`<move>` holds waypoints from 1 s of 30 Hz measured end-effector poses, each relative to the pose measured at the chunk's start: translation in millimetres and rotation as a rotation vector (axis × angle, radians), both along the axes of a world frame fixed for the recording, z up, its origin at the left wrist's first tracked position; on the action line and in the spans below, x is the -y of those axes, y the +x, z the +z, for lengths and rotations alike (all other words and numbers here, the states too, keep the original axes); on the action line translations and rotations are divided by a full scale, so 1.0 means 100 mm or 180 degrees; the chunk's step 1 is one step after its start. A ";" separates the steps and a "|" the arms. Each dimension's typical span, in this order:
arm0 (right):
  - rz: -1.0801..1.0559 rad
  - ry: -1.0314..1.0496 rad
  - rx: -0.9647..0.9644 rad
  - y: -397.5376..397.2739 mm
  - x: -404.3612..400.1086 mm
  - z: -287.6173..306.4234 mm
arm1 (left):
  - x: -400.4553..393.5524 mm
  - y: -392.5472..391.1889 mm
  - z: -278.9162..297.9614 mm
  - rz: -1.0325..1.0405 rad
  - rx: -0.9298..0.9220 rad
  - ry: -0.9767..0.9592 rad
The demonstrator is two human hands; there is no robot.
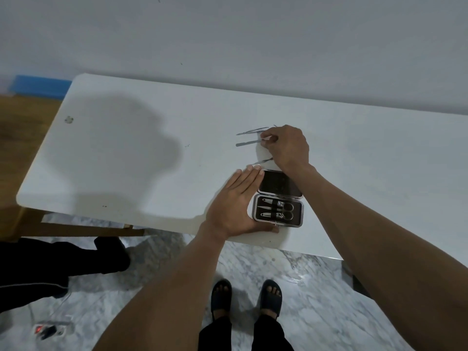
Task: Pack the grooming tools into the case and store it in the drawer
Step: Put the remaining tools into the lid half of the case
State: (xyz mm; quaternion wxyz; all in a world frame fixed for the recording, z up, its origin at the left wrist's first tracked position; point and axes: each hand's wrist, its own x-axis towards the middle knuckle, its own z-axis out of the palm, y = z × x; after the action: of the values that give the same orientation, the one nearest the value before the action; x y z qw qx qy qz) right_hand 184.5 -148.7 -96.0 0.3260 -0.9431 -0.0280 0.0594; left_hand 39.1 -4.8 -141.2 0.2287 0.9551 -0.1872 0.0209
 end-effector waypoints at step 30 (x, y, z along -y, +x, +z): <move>-0.0134 0.0492 -0.0317 -0.53 0.64 0.29 | -0.01 0.00 0.03 0.0003 -0.0135 0.0027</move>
State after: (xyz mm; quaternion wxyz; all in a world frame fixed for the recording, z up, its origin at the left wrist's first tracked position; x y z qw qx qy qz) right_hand 131.6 -213.0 -67.2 0.4000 -0.9114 0.0035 0.0969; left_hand 39.0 -4.1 -137.8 0.2285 0.9564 -0.1819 -0.0001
